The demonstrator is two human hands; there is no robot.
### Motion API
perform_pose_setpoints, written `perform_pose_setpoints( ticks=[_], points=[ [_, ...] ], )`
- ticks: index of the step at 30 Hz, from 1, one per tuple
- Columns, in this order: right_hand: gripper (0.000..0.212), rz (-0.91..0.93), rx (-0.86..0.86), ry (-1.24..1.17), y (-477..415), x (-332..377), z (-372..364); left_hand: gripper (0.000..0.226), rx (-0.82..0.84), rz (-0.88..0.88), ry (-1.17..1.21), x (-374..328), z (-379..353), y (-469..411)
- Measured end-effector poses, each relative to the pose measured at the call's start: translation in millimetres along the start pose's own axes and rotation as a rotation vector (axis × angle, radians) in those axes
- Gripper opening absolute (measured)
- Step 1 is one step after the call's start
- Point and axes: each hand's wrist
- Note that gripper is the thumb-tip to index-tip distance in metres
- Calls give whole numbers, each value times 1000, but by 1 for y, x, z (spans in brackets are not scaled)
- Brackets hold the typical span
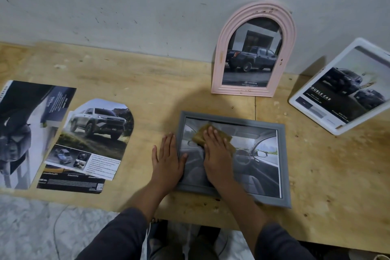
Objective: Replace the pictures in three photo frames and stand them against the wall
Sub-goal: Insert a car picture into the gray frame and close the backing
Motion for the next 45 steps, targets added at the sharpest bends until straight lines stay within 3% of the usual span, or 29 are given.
perform_pose_setpoints(
  ticks=[5,9,19,23,26,28,31,33,36,42,45],
  points=[
    [57,144,104,-57,-1,-11,10,92,24,9,-12,0,1,0],
    [40,165,226,-121,-1,-18,30,92,16,4,10,0,1,0],
    [44,188,548,-121,14,-42,58,93,10,-10,38,-1,3,2],
    [32,118,655,-185,29,-61,75,93,15,-14,51,-2,4,2],
    [23,16,747,-413,27,-64,104,93,26,-16,57,-2,4,2],
    [22,-65,598,-689,18,-52,125,93,28,-20,57,-1,4,2],
    [23,-130,112,-951,-13,-34,134,92,16,-25,66,-1,3,1],
    [24,-90,65,-752,-30,-17,124,92,14,-31,73,-1,3,1],
    [24,16,208,-364,-37,-10,81,92,14,-38,70,1,3,1],
    [26,212,380,-234,-8,-26,57,93,-8,-25,39,3,0,-2],
    [40,304,521,-130,5,-38,63,93,-8,-33,51,2,0,-1]
  ],
)
Point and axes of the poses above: each hand's wrist, its own y-axis away from the middle knuckle, its own z-axis out of the back of the hand, x = y × z, and after that the axes turned 12 degrees about x, right-handed
